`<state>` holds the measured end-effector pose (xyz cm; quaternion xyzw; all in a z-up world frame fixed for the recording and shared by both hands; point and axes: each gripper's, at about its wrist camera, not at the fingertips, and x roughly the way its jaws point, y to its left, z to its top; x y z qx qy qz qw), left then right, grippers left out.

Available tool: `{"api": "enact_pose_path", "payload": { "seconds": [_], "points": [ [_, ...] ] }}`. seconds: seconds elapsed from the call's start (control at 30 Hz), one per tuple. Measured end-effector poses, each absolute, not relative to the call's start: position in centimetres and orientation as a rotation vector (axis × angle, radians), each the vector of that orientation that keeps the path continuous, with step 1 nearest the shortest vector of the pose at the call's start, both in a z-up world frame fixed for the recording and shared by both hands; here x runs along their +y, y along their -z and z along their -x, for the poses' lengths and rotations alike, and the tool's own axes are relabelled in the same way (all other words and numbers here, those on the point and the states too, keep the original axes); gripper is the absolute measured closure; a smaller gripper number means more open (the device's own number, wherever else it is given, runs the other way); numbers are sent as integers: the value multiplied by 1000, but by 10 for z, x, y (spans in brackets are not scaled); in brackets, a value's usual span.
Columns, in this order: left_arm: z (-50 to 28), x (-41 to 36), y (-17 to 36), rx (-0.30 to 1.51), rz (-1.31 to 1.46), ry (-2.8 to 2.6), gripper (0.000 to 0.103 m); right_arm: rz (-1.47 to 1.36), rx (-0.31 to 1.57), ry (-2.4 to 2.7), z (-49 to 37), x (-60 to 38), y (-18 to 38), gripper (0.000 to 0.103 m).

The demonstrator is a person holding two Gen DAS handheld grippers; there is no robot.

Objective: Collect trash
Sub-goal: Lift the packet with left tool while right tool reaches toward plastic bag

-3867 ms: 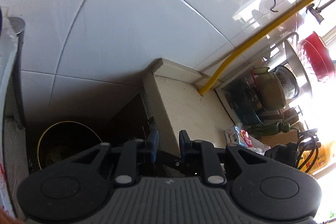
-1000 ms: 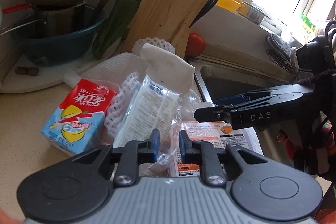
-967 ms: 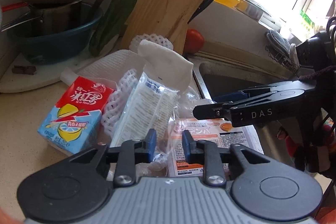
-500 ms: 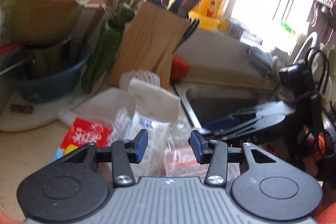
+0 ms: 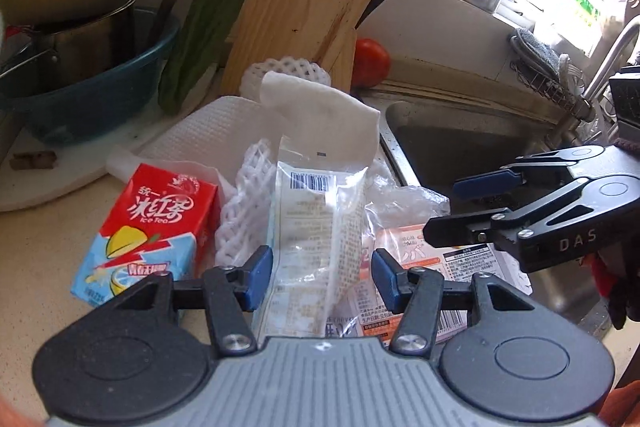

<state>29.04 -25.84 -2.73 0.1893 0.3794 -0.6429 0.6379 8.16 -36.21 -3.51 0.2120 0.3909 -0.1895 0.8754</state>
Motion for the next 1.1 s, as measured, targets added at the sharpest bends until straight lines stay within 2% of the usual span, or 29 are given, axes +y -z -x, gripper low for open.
{"api": "enact_pose_path", "payload": {
  "seconds": [0.13, 0.2, 0.27, 0.57, 0.63, 0.67, 0.77, 1.1],
  "points": [
    [-278, -254, 29, 873, -442, 1519, 57, -432, 830, 381, -84, -359, 37, 23],
    [-274, -247, 28, 878, -446, 1550, 67, -436, 836, 375, -84, -358, 37, 23],
    [-274, -239, 27, 901, -430, 1570, 74, -442, 833, 371, -82, -357, 37, 23],
    [-309, -217, 18, 950, -254, 1447, 74, -443, 839, 342, -84, -351, 39, 23],
    [-311, -217, 13, 950, -216, 1457, 70, -434, 840, 340, -85, -351, 38, 23],
    [-312, -217, 10, 933, -199, 1450, 65, -429, 840, 338, -86, -352, 38, 23],
    [-313, -222, 6, 879, -180, 1398, 38, -425, 840, 336, -89, -354, 39, 23],
    [-317, -249, 39, 967, -252, 1374, 34, -411, 849, 351, -94, -363, 41, 20]
  ]
}}
